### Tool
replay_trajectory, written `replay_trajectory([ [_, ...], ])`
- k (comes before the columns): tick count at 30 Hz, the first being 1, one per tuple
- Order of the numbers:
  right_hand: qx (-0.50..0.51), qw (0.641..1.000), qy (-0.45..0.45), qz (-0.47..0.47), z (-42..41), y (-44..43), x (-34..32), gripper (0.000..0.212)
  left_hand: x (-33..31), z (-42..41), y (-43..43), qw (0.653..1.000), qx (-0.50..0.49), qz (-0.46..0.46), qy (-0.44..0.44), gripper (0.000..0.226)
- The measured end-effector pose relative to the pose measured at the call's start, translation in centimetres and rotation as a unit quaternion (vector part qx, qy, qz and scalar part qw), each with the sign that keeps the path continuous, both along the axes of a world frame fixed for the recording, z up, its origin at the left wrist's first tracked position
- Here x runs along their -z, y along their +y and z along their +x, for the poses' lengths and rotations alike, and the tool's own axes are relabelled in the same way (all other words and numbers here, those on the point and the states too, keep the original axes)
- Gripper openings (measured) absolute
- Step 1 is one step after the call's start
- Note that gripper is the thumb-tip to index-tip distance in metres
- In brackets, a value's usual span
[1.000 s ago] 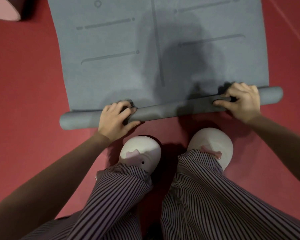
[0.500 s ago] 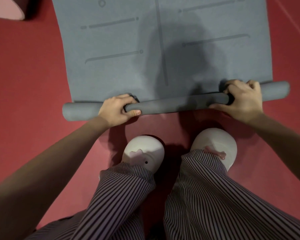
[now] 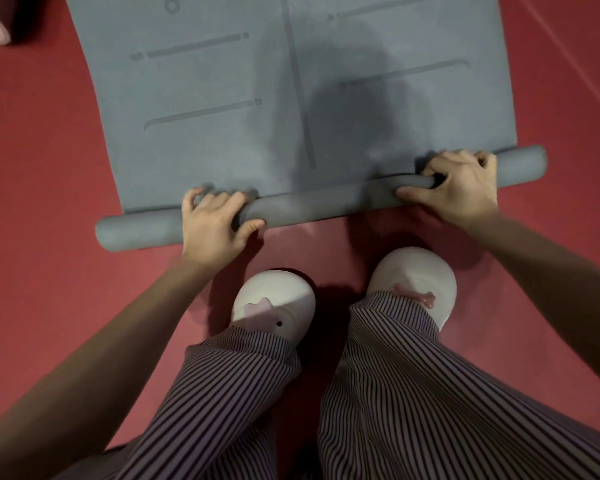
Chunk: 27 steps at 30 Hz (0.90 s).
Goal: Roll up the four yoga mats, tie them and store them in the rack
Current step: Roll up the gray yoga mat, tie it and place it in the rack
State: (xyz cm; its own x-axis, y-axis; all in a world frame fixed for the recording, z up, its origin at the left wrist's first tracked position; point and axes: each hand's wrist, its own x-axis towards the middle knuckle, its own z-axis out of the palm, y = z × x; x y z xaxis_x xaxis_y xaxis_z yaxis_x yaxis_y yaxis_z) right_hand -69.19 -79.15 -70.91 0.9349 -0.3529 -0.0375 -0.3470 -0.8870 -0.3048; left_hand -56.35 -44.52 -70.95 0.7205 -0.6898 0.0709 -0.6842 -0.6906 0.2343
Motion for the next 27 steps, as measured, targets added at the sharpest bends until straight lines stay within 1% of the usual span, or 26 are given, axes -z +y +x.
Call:
replay_trajectory([
  [2, 0.027, 1.000, 0.013, 0.006, 0.1, 0.2, 0.0, 0.071, 0.1, -0.3, -0.1, 1.000, 0.009, 0.006, -0.005, 0.037],
  [4, 0.048, 0.998, 0.017, 0.022, -0.1, 0.4, 0.1, 0.068, 0.2, -0.3, 0.0, 1.000, 0.029, 0.004, 0.000, 0.042],
  [6, 0.053, 0.997, 0.027, 0.043, -0.4, 0.6, 0.1, 0.062, 0.4, -0.1, 0.4, 0.998, 0.059, 0.015, 0.014, 0.051],
  [8, 0.052, 0.996, 0.055, 0.050, -0.4, 0.8, 0.0, 0.070, 0.6, 0.0, 0.6, 0.996, 0.075, 0.045, 0.010, 0.061],
  [10, 0.057, 0.994, 0.080, 0.057, -0.2, 0.9, -0.2, 0.068, 0.6, 0.1, 0.3, 0.997, 0.057, 0.060, 0.005, 0.059],
  [12, 0.075, 0.989, 0.093, 0.084, 0.2, 0.8, -0.4, 0.062, 0.3, 0.6, 0.0, 0.997, 0.049, 0.057, 0.021, 0.058],
  [14, 0.086, 0.988, 0.090, 0.095, 0.5, 0.9, -0.4, 0.053, -0.3, 1.6, -0.4, 0.995, 0.061, 0.049, 0.067, 0.061],
  [15, 0.087, 0.989, 0.084, 0.090, 0.6, 1.0, -0.4, 0.048, -0.7, 2.2, -0.7, 0.991, 0.058, 0.048, 0.107, 0.061],
  [17, 0.091, 0.990, 0.059, 0.087, 0.8, 1.5, -0.3, 0.042, -1.5, 3.2, -1.1, 0.979, 0.018, 0.053, 0.197, 0.059],
  [19, 0.095, 0.991, 0.030, 0.089, 0.8, 1.9, -0.4, 0.054, -1.6, 3.8, -1.2, 0.964, -0.027, 0.041, 0.262, 0.052],
  [21, 0.083, 0.993, 0.013, 0.081, 0.5, 2.0, -0.8, 0.068, -1.3, 3.9, -1.2, 0.957, -0.040, 0.025, 0.285, 0.051],
  [22, 0.063, 0.995, 0.020, 0.074, 0.4, 1.9, -1.1, 0.072, -1.2, 3.9, -1.1, 0.959, -0.037, 0.013, 0.282, 0.054],
  [25, -0.018, 0.994, 0.099, 0.037, 0.3, 1.4, -1.5, 0.089, -0.9, 4.3, -1.0, 0.959, -0.020, -0.015, 0.283, 0.062],
  [27, -0.030, 0.993, 0.110, 0.010, 0.6, 1.2, -1.5, 0.088, -0.9, 4.7, -1.0, 0.951, -0.026, -0.016, 0.307, 0.055],
])
